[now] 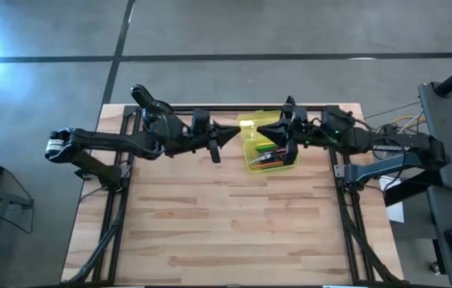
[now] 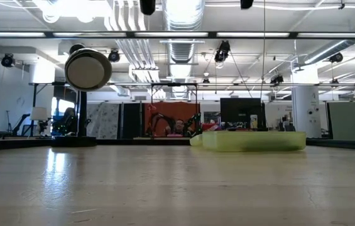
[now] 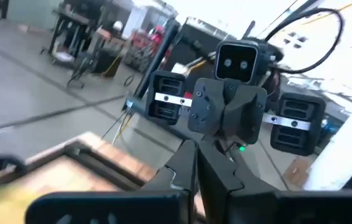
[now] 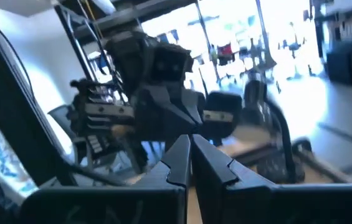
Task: Pick & place school supplies into a supply box
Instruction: Return to Home Position
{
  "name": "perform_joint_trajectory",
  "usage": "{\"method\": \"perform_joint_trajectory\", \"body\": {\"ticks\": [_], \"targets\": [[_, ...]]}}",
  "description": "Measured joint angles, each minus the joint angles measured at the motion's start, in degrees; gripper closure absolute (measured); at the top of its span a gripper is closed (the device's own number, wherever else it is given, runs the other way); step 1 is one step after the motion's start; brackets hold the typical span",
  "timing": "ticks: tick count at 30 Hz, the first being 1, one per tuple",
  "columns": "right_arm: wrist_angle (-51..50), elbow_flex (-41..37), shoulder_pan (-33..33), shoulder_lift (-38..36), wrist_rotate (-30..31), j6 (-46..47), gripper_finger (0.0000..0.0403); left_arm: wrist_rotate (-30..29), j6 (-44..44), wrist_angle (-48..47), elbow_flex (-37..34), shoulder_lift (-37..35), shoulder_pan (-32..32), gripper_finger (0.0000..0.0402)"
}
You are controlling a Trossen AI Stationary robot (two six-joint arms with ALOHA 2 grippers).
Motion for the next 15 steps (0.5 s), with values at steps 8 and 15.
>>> {"method": "perform_joint_trajectory", "body": {"ticks": [8, 15], "targets": [[-11.1, 12.6, 1.2, -0.6, 3.3, -6.5, 0.0394, 0.5, 6.1, -0.2, 2.0, -7.7, -0.3, 0.0401], [-11.4, 16.9, 5.7, -3.4, 9.3, -11.1, 0.0394, -2.0, 8.2, -4.6, 0.4, -15.8, -2.3, 0.0401]]}}
